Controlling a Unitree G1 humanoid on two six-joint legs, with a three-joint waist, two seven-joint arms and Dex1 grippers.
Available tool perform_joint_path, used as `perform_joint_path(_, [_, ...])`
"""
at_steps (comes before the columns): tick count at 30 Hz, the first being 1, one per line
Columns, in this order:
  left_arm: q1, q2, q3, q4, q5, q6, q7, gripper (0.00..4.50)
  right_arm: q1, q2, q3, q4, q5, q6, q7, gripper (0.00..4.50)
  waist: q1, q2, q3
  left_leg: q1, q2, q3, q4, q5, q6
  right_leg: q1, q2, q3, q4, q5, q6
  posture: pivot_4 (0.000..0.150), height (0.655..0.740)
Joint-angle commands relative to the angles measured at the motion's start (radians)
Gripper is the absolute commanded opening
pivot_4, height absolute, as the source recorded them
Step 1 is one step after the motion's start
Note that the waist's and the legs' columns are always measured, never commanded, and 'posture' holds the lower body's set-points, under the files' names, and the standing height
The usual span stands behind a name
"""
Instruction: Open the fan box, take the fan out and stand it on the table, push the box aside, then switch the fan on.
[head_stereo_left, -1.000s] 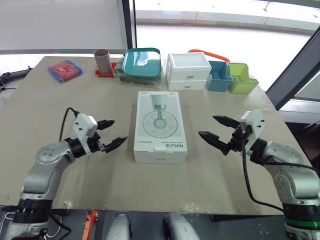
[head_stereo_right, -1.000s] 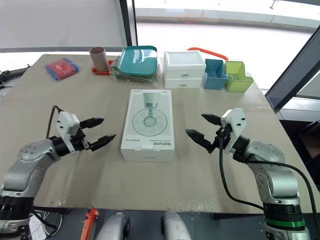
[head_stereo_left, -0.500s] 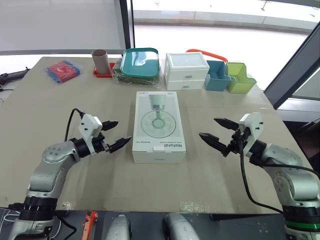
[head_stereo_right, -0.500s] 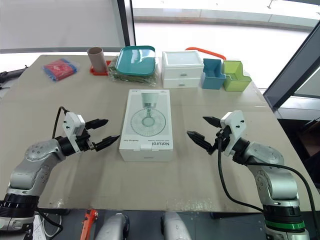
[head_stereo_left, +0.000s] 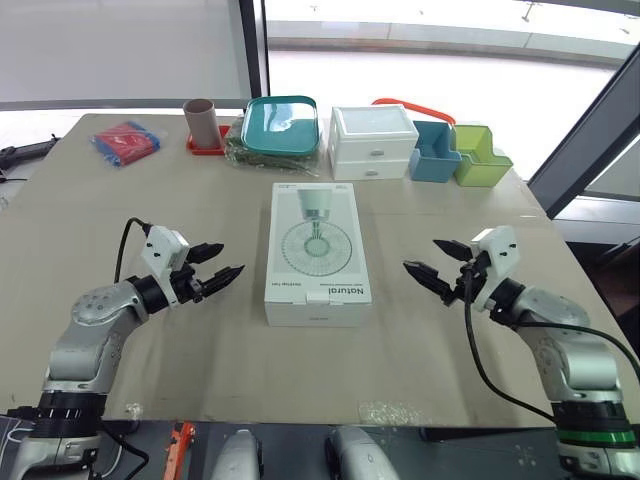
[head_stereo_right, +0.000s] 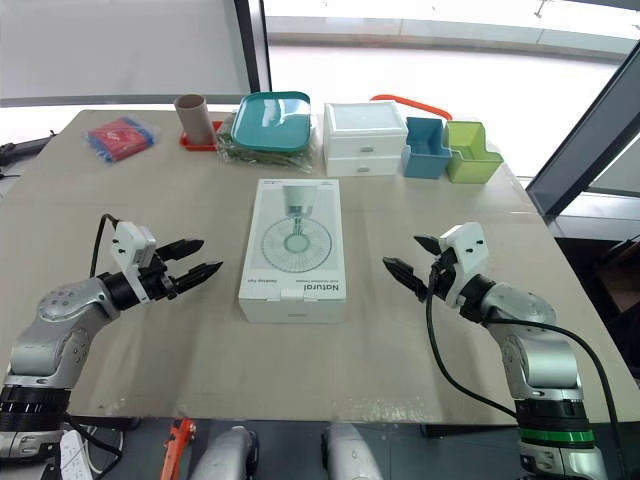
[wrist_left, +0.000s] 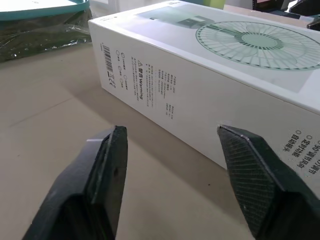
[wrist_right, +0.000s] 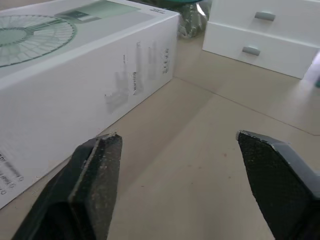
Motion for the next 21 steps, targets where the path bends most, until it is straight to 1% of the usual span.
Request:
perform_joint_path(1, [-0.062, -0.052, -0.076, 0.03, 0.048, -0.057, -0.007, 0.13, -0.056, 0.041, 0.072, -0.001, -0.025, -0.029, 0.017, 0.55, 0.0, 0.0, 0.0, 0.0, 0.0, 0.0, 0.0, 0.0, 0.0, 0.0, 0.0, 0.0, 0.0, 0.0, 0.0, 0.15, 0.74])
perform_joint_path(2, [-0.082, -0.065, -0.086, 0.049, 0.069, -0.064, 0.017, 0.0, -0.067, 0.053, 0.089, 0.004, -0.035, -0.03, 0.014, 0.26, 0.0, 0.0, 0.0, 0.0, 0.0, 0.0, 0.0, 0.0, 0.0, 0.0, 0.0, 0.0, 0.0, 0.0, 0.0, 0.15, 0.74])
perform_joint_path(3, [-0.101, -0.08, -0.095, 0.066, 0.085, -0.073, 0.039, 0.0, -0.079, 0.071, 0.102, 0.009, -0.042, -0.025, -0.001, 0.12, 0.0, 0.0, 0.0, 0.0, 0.0, 0.0, 0.0, 0.0, 0.0, 0.0, 0.0, 0.0, 0.0, 0.0, 0.0, 0.15, 0.74])
perform_joint_path(5, [-0.127, -0.104, -0.109, 0.093, 0.115, -0.095, 0.069, 0.0, -0.096, 0.102, 0.135, 0.02, -0.063, -0.028, -0.018, 0.12, 0.0, 0.0, 0.0, 0.0, 0.0, 0.0, 0.0, 0.0, 0.0, 0.0, 0.0, 0.0, 0.0, 0.0, 0.0, 0.15, 0.74])
perform_joint_path(8, [-0.148, -0.132, -0.116, 0.115, 0.125, -0.11, 0.077, 0.0, -0.105, 0.138, 0.165, 0.026, -0.081, -0.039, -0.023, 0.12, 0.0, 0.0, 0.0, 0.0, 0.0, 0.0, 0.0, 0.0, 0.0, 0.0, 0.0, 0.0, 0.0, 0.0, 0.0, 0.15, 0.74])
perform_joint_path(12, [-0.165, -0.155, -0.131, 0.143, 0.137, -0.12, 0.072, 0.0, -0.143, 0.185, 0.202, 0.086, -0.119, -0.06, -0.048, 0.12, 0.0, 0.0, 0.0, 0.0, 0.0, 0.0, 0.0, 0.0, 0.0, -0.001, 0.0, 0.0, 0.0, 0.0, 0.0, 0.15, 0.74])
perform_joint_path(17, [-0.195, -0.189, -0.143, 0.189, 0.14, -0.135, 0.072, 0.0, -0.202, 0.22, 0.211, 0.144, -0.136, -0.078, -0.056, 0.12, 0.0, 0.0, 0.0, 0.0, 0.0, 0.0, 0.0, 0.0, 0.0, 0.0, 0.0, 0.0, 0.001, 0.001, -0.001, 0.15, 0.74])
perform_joint_path(21, [-0.253, -0.237, -0.146, 0.27, 0.166, -0.171, 0.105, 0.0, -0.246, 0.243, 0.209, 0.213, -0.159, -0.106, -0.062, 0.12, 0.0, 0.0, 0.0, 0.0, 0.0, 0.0, 0.0, 0.0, -0.001, 0.0, 0.0, -0.001, 0.001, 0.001, -0.001, 0.15, 0.74])
